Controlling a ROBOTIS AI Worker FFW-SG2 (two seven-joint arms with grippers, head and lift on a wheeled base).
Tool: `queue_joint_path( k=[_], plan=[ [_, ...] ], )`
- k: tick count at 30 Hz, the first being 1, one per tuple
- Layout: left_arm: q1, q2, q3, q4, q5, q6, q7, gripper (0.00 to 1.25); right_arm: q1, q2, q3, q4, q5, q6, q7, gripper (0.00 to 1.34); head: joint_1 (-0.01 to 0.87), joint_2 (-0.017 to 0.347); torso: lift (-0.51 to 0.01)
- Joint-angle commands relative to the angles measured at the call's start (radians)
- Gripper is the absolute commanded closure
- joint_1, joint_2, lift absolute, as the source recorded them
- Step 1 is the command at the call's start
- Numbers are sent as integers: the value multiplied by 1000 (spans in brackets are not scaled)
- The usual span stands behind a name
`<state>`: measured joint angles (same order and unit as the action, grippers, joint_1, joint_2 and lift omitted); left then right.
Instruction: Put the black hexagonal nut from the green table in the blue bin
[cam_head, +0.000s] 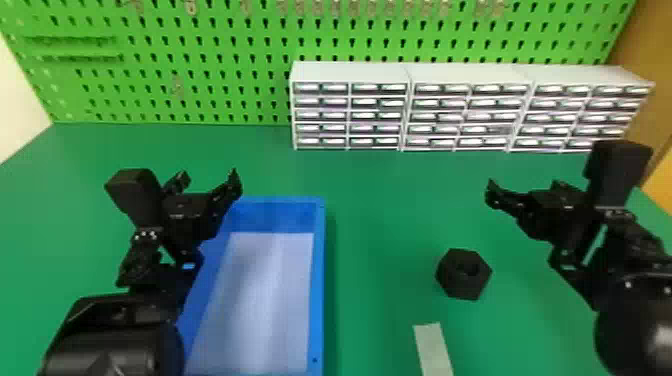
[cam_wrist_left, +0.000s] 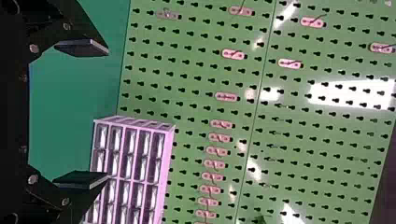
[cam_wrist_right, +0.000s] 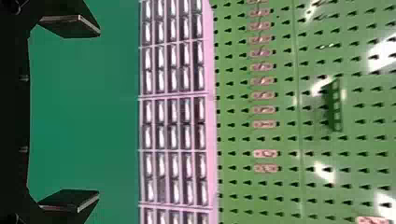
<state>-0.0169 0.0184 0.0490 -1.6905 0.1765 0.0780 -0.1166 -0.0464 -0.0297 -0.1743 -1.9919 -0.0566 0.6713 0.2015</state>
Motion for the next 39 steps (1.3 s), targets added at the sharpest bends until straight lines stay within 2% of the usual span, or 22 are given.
queue_joint_path(
  k=[1, 10, 17, 27, 31, 36, 39],
  plan=[
    [-2, 0, -1, 0, 0, 0, 0, 321, -41, -15, -7, -12, -11, 149, -1, 88, 686, 51, -97],
    [-2, 0, -3, 2, -3, 0, 0, 321, -124, -42, -22, -8, -17, 381, -1, 88, 686, 51, -97],
    [-2, 0, -6, 3, -6, 0, 0, 321, -188, -50, -39, 4, -15, 539, 1, 87, 686, 51, -97],
    [2, 0, -9, 6, -3, 0, 0, 321, -276, -64, -70, 96, -37, 731, 1, 87, 686, 51, -97],
    [3, 0, -12, 8, 3, 0, 0, 321, -313, -91, -60, 145, -57, 792, 1, 85, 686, 51, -97],
    [2, 0, -14, 9, 3, 0, 0, 321, -359, -142, -22, 226, -117, 852, 1, 85, 686, 51, -97],
    [2, 0, -15, 9, 3, 0, 0, 321, -371, -154, -13, 260, -141, 858, 1, 85, 686, 51, -97]
  ],
)
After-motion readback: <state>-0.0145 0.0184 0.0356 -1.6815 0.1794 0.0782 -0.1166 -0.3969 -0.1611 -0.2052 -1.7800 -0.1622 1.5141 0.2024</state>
